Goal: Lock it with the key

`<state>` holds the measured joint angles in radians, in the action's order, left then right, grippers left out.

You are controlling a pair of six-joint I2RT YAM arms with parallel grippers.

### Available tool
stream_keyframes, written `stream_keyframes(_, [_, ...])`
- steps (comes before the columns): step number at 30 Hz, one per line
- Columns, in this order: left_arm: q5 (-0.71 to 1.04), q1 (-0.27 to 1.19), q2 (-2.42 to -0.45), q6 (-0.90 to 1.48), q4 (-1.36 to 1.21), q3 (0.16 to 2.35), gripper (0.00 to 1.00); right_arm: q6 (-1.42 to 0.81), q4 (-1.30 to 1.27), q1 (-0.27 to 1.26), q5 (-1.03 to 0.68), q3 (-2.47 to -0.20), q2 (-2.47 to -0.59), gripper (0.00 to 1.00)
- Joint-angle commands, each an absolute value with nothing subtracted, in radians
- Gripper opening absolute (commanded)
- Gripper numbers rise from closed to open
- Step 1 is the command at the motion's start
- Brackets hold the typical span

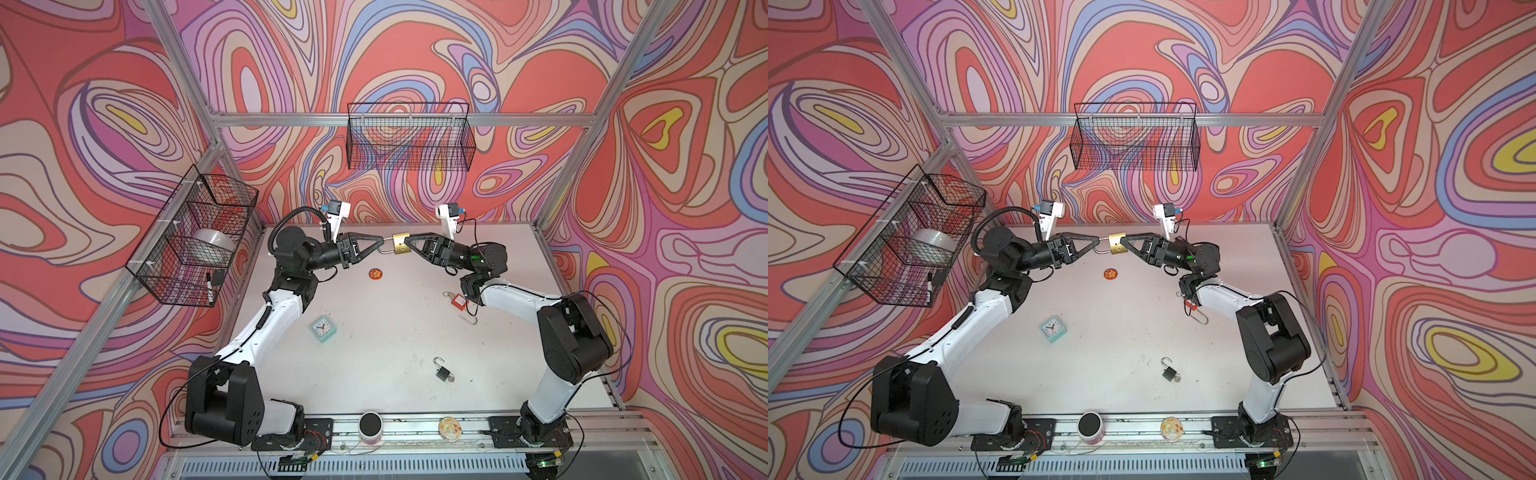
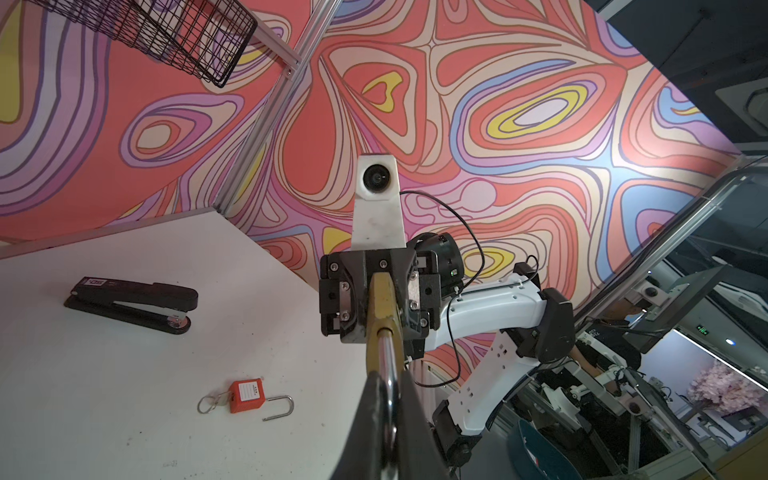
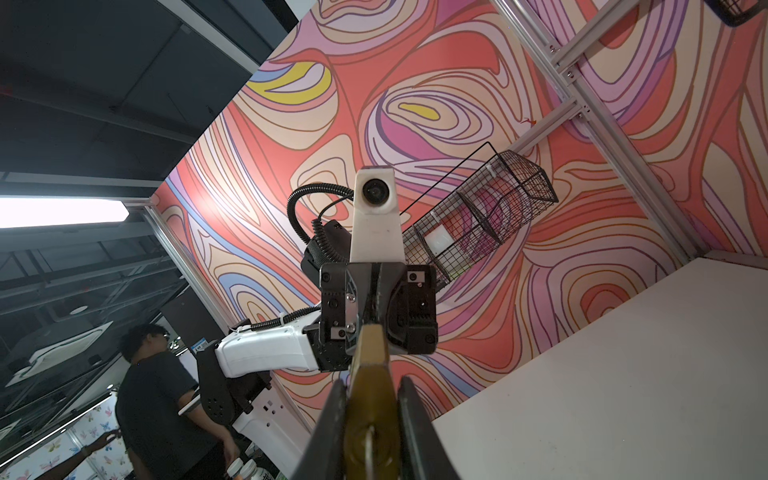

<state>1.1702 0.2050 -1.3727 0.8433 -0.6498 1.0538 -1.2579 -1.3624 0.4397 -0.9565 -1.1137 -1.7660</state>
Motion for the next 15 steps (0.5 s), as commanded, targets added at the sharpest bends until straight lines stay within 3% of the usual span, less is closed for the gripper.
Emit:
stream_keyframes(1, [1.182, 0.257, -1.360, 0.725, -0.532, 1.097, 0.00, -1.275, -1.417, 0.509, -0.960, -1.110, -1.766, 0.00])
stream_keyframes(7, [1.177, 0.280, -1.380, 0.756, -0.571, 1.109, 0.00, -1.162, -1.338, 0.542, -0.957, -1.094, -1.764, 0.00])
stream_keyframes(15, [1.197, 0.281, -1.449, 1.086, -0.932, 1.120, 0.00, -0.934, -1.206, 0.528, -0.935, -1.034, -1.678, 0.00])
